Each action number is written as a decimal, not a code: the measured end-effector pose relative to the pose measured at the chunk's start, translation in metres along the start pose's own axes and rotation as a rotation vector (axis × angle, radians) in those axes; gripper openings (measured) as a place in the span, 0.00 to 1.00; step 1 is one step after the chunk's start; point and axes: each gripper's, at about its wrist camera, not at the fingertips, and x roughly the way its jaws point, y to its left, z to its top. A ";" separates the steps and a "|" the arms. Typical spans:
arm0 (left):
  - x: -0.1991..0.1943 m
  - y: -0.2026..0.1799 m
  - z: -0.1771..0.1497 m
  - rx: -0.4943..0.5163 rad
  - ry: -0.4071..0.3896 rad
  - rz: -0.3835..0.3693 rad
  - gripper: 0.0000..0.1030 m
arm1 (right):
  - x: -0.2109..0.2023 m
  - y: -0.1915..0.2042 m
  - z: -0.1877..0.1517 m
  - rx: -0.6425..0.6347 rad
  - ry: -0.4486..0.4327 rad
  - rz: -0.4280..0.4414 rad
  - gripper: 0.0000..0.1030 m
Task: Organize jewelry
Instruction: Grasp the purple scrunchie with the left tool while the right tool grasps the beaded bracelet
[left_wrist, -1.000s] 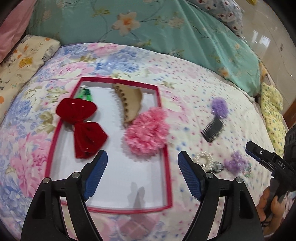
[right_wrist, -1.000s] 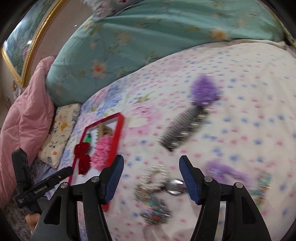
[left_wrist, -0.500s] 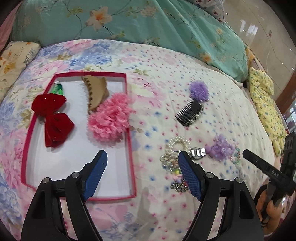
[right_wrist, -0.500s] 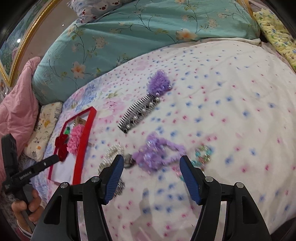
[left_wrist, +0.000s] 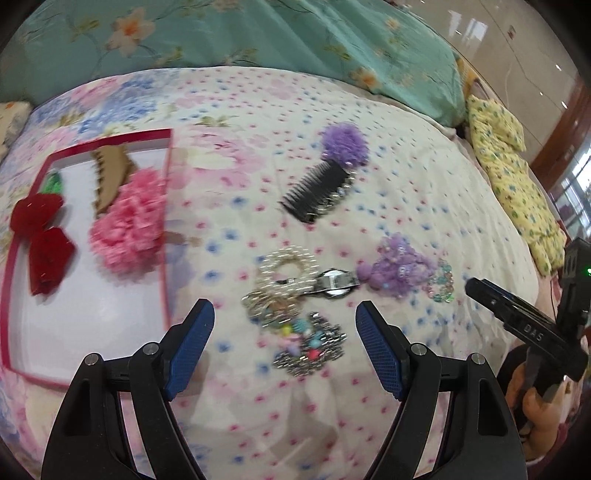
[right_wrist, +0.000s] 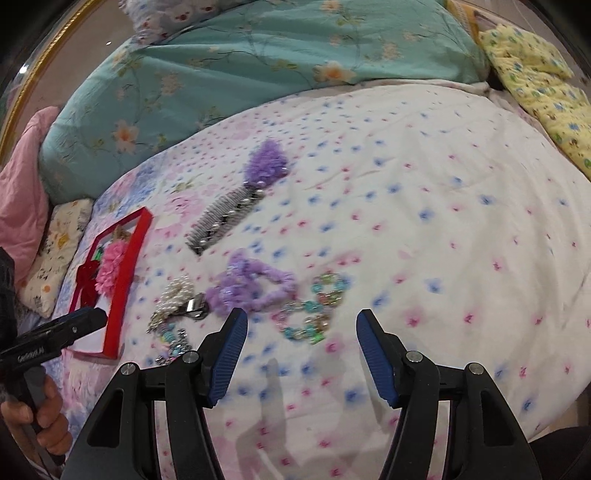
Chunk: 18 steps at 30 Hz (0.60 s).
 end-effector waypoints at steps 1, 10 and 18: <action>0.003 -0.004 0.002 0.009 0.002 -0.003 0.77 | 0.003 -0.001 0.001 -0.003 0.001 -0.007 0.60; 0.029 -0.039 0.018 0.087 0.040 -0.024 0.77 | 0.046 -0.001 0.009 -0.020 0.064 -0.060 0.26; 0.068 -0.082 0.029 0.176 0.093 -0.072 0.77 | 0.016 -0.032 0.013 0.087 0.012 -0.006 0.07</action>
